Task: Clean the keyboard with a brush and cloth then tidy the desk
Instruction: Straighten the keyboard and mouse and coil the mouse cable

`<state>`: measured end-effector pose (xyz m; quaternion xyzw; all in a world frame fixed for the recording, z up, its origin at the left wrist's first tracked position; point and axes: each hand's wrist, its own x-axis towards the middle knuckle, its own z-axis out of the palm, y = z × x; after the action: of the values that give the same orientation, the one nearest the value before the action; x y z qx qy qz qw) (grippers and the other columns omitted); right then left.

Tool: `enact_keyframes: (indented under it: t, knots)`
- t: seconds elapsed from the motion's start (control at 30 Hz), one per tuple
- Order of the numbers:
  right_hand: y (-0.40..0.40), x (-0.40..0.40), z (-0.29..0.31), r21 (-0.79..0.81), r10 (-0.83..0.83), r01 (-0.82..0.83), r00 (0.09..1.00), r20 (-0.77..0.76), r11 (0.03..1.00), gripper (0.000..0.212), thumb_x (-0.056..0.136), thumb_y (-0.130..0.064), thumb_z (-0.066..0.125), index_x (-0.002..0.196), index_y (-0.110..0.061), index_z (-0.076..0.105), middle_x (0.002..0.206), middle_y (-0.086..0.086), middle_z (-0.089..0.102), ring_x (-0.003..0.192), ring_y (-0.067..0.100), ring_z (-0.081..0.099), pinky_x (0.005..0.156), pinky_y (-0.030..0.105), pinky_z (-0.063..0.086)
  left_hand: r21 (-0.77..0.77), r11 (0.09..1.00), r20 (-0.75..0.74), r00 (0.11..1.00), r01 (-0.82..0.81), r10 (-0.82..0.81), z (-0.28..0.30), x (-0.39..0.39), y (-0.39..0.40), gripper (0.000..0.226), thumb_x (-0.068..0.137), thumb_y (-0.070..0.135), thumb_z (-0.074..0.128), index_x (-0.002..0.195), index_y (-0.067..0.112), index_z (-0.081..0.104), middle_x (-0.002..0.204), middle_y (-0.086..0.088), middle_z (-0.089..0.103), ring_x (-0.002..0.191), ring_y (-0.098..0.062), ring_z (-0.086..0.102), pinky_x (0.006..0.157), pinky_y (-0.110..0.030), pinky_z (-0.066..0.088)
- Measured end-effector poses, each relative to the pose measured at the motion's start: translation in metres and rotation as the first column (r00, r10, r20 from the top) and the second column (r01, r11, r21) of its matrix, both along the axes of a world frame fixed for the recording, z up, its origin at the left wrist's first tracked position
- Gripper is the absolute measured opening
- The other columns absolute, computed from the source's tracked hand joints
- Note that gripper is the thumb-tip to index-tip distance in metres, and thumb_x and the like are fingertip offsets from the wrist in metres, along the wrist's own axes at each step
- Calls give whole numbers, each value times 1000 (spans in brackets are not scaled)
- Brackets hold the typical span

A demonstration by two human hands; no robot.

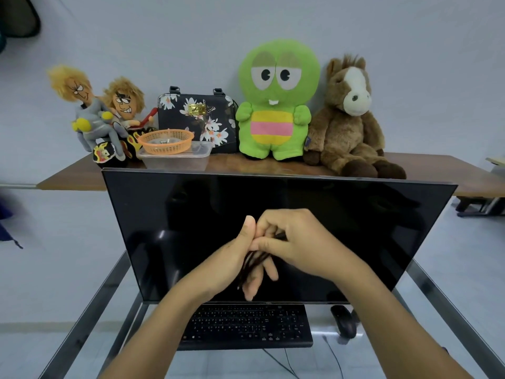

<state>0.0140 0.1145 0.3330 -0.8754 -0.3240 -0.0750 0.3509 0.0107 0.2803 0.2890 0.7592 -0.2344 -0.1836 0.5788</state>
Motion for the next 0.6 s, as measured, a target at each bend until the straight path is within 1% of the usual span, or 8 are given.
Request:
enact_keyframes:
  t: [0.03, 0.1, 0.13, 0.2, 0.27, 0.37, 0.47, 0.6]
  knots:
    - [-1, 2, 2, 49, 7, -6, 1000, -16, 999, 10, 82, -22, 76, 82, -15, 69, 71, -4, 66, 67, 5, 61, 63, 14, 47, -41, 997, -62, 995, 70, -73, 1, -1, 0, 101, 89, 69, -7, 81, 4, 70, 48, -16, 55, 51, -30, 50, 81, -46, 51]
    - [-3, 6, 1, 154, 36, -23, 996, -79, 988, 11, 80, -21, 77, 82, -13, 69, 77, -2, 66, 69, 5, 59, 67, 17, 48, -179, 968, -177, 963, 173, -205, 3, -1, 2, 102, 87, 71, -5, 73, -1, 67, 39, -4, 44, 39, -22, 42, 60, -37, 50]
    - [-2, 8, -2, 228, 59, -23, 987, -152, 973, 13, 80, -22, 76, 81, -12, 67, 77, -1, 64, 69, 7, 57, 68, 19, 48, -251, 947, -219, 941, 200, -256, 6, -1, 4, 101, 87, 73, -1, 71, -3, 63, 37, -2, 39, 35, -18, 40, 52, -30, 42]
    - [3, 10, -14, 450, 163, 17, 920, -357, 893, 18, 80, -27, 72, 80, -12, 62, 72, 0, 59, 65, 10, 53, 61, 21, 45, -345, 912, -258, 913, 220, -317, 10, -1, 7, 90, 89, 72, 8, 67, 0, 58, 37, 1, 32, 34, -13, 37, 50, -28, 33]
    - [9, 9, -30, 584, 266, 86, 829, -492, 807, 23, 84, -32, 63, 83, -10, 60, 65, 0, 58, 59, 10, 50, 55, 19, 39, -375, 904, -267, 909, 207, -319, 11, 1, 9, 80, 93, 68, 16, 65, 4, 54, 37, 4, 30, 34, -12, 37, 51, -29, 32]
    - [7, -2, -48, 577, 274, 117, 793, -544, 808, 30, 98, -30, 45, 100, -8, 67, 78, 2, 65, 71, 12, 54, 59, 24, 37, -413, 908, -345, 910, 71, -228, 11, 5, 14, 70, 94, 66, 27, 63, 7, 51, 37, 5, 29, 33, -11, 35, 49, -27, 33]
    - [2, -8, -52, 589, 285, 91, 809, -515, 803, 32, 102, -21, 41, 120, -18, 68, 99, 4, 68, 84, 13, 56, 61, 23, 40, -400, 909, -431, 900, -118, -73, 11, 6, 17, 62, 90, 62, 41, 58, 10, 48, 34, 5, 26, 31, -12, 31, 46, -27, 34]
    - [10, -1, -54, 587, 178, 225, 817, -548, 778, 29, 100, -14, 48, 107, -21, 75, 89, 3, 65, 72, 9, 49, 61, 22, 40, -302, 916, -404, 906, -264, 128, 13, 8, 7, 58, 91, 56, 49, 53, 11, 51, 36, 1, 28, 33, -14, 34, 43, -25, 36]
